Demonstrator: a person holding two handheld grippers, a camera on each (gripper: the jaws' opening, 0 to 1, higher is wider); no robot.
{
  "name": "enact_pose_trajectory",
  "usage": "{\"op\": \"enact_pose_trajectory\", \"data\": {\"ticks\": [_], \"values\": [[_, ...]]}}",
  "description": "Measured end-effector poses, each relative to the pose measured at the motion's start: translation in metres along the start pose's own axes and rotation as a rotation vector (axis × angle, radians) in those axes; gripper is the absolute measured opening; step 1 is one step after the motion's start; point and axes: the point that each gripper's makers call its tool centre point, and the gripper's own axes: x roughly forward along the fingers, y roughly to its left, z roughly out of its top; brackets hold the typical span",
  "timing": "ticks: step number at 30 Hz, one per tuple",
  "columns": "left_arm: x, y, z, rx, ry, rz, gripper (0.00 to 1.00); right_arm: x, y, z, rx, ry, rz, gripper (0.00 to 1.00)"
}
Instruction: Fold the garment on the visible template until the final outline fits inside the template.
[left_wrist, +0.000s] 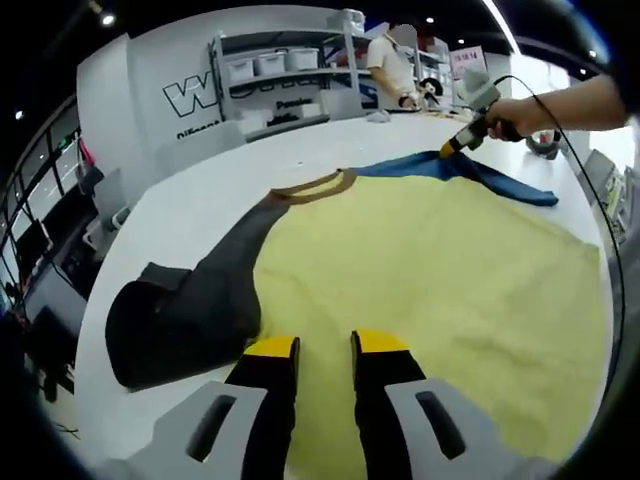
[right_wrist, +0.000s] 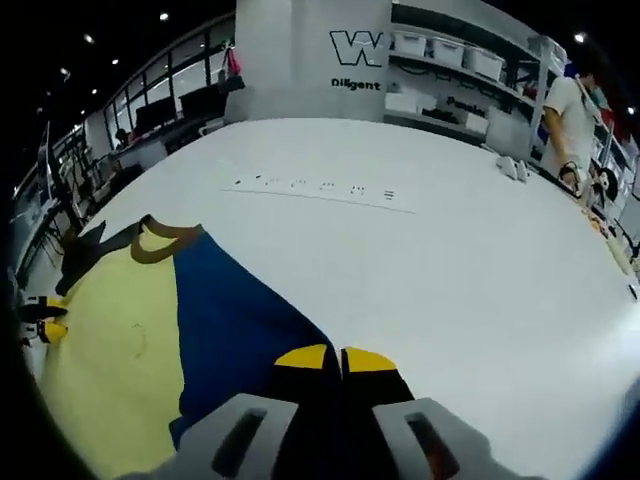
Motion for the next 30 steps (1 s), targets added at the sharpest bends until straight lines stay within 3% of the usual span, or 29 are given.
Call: {"op": "enact_pose_trajectory", "data": {"ticks": [5, 10, 13, 18, 30], "values": [[-0.001, -0.003, 0.000, 0.006, -0.002, 0.000, 0.14, -0.022, -0.019, 0.001, -0.032, -0.028, -0.078, 0.10], [-0.004, -0.003, 0.000, 0.021, 0.030, 0.005, 0.21, -0.045, -0.017, 0.004, -0.031, -0.057, -0.067, 0.10], [-0.011, -0.012, -0.004, -0.012, 0.069, -0.049, 0.21, -0.059, -0.008, 0.000, -0.025, -0.064, -0.037, 0.13], [-0.020, -0.019, 0.004, -0.029, 0.027, -0.067, 0.24, -0.078, 0.002, -0.013, -0.024, -0.060, -0.026, 0.20], [-0.035, -0.027, 0.016, -0.053, -0.026, -0.074, 0.25, -0.112, 0.012, -0.040, 0.016, -0.055, -0.034, 0.20]]}}
